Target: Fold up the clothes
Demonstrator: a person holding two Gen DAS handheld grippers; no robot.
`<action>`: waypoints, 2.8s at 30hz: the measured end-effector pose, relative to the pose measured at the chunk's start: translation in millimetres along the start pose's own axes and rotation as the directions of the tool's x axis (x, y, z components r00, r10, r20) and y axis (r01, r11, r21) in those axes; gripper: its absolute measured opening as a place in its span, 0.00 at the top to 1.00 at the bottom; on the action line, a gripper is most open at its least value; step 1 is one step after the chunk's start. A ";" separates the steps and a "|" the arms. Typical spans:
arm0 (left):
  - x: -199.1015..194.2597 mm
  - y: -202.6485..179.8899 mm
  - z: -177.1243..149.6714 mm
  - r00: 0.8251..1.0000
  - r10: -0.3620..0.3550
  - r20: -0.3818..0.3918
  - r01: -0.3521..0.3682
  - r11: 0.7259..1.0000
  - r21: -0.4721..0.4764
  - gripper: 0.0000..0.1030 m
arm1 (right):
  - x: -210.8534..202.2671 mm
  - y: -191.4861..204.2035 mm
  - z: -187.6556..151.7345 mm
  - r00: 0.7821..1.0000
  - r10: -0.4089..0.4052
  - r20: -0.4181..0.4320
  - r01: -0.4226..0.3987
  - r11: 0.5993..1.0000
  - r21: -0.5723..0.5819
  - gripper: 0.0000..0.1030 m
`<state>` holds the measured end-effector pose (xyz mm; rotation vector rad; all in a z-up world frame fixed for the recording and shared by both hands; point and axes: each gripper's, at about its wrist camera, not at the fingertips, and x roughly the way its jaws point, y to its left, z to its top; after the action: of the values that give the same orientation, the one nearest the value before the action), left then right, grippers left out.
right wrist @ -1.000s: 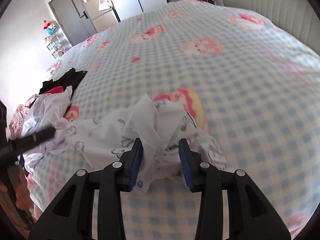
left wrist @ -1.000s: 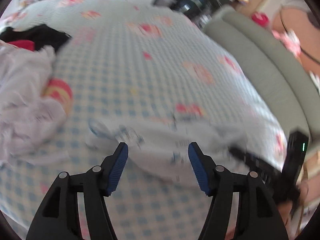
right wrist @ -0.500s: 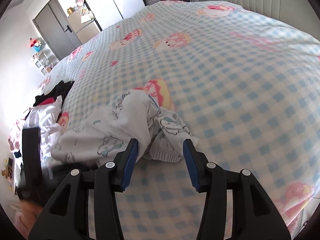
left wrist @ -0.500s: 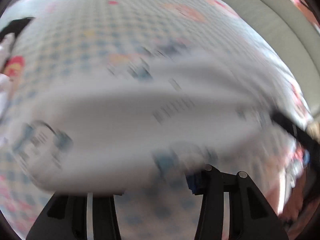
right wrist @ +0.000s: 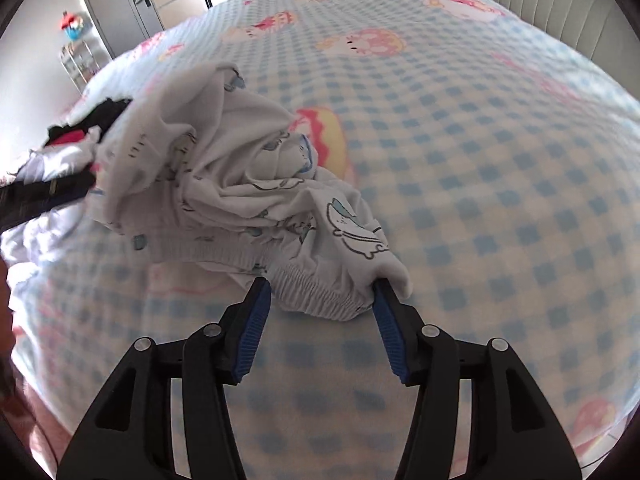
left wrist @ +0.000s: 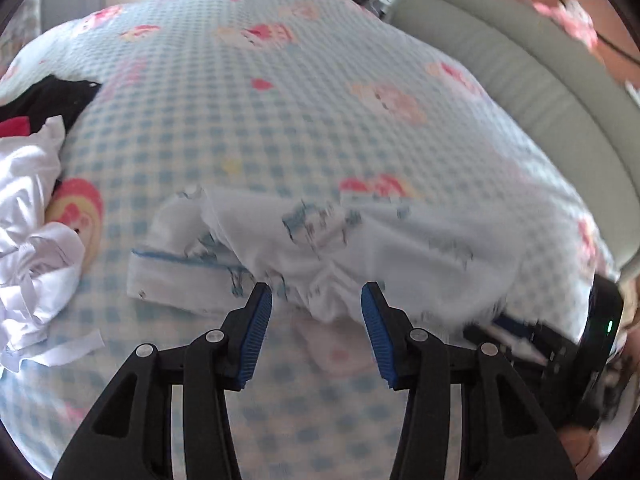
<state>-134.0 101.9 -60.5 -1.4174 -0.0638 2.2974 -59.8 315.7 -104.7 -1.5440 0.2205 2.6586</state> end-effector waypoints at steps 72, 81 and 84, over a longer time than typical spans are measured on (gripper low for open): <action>-109.4 42.8 -37.2 0.950 0.245 0.195 -0.209 0.960 -0.186 0.66 | -102.3 60.1 -15.9 0.981 0.087 0.173 -0.074 0.994 -0.084 0.69; -85.5 81.6 -101.5 0.991 0.030 0.131 0.018 0.936 -0.351 0.66 | -62.7 48.8 -51.5 0.997 0.062 0.040 -0.058 0.995 -0.080 0.69; -80.3 86.1 -113.2 0.991 0.038 0.125 0.011 0.929 -0.370 0.65 | -67.2 42.1 -47.2 0.996 0.068 0.056 -0.065 0.997 -0.047 0.67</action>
<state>-35.3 -28.0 -69.2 -1.4370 -0.5580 2.4797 9.0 268.3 -65.5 -1.4957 0.2141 2.7732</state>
